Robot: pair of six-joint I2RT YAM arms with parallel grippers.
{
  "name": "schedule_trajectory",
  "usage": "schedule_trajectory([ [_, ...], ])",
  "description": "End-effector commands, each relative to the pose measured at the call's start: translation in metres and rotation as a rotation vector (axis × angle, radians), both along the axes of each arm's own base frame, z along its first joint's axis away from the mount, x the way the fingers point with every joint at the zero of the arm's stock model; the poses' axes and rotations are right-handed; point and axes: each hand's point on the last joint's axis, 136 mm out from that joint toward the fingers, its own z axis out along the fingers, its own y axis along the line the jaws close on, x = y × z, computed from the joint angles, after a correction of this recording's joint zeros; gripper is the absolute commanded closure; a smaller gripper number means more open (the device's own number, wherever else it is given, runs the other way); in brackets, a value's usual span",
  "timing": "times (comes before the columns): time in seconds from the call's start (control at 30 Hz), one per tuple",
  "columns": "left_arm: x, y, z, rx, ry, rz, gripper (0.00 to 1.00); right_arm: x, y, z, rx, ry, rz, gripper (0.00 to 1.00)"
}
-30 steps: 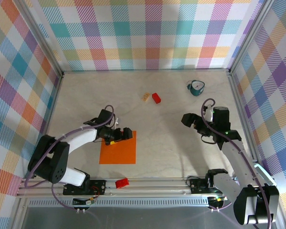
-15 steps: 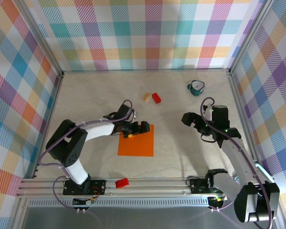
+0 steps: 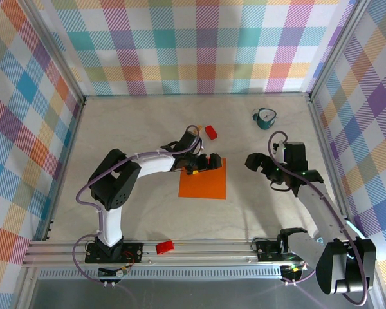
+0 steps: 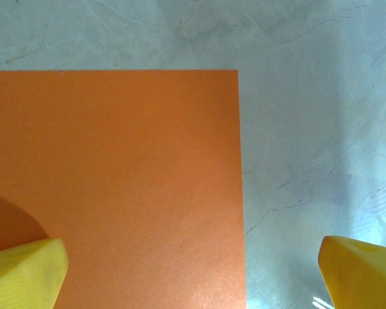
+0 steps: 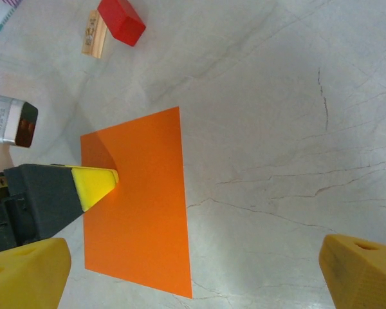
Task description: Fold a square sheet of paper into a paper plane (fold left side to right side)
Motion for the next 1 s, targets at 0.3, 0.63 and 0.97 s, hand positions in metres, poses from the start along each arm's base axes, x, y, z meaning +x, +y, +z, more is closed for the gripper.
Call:
schedule_trajectory([
  [0.3, -0.037, 0.053, 0.021, 0.038, -0.036, 0.008, 0.15, 0.034, 0.056, -0.005, -0.202, -0.03, 0.224, 0.01],
  [0.63, -0.056, 0.07, -0.009, 0.092, 0.046, 0.029, 0.45, 0.072, 0.113, -0.057, -0.364, 0.054, 0.386, 0.03],
  [0.97, -0.067, 0.079, -0.038, 0.137, 0.119, 0.048, 0.54, 0.086, 0.124, -0.092, -0.431, 0.121, 0.431, 0.03],
])
